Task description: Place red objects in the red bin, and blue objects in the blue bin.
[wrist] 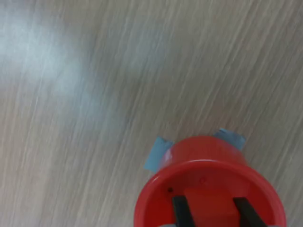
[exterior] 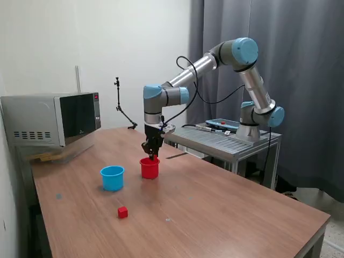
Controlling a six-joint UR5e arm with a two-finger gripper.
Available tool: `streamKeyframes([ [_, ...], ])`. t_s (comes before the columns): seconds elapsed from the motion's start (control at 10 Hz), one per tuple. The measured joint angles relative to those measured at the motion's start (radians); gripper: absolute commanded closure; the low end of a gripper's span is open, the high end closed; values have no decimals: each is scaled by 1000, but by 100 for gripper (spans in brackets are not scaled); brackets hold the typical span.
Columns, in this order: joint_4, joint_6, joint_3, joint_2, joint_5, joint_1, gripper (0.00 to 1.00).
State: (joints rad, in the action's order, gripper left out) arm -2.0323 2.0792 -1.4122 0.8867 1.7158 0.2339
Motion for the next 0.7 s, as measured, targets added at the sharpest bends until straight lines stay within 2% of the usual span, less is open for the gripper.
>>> streamKeyframes([
  [0.1, 1, 2, 1, 0, 0, 0, 100],
  [0.2, 1, 3, 2, 0, 0, 1, 0],
  [0.7, 1, 4, 5, 0, -1, 1, 0],
])
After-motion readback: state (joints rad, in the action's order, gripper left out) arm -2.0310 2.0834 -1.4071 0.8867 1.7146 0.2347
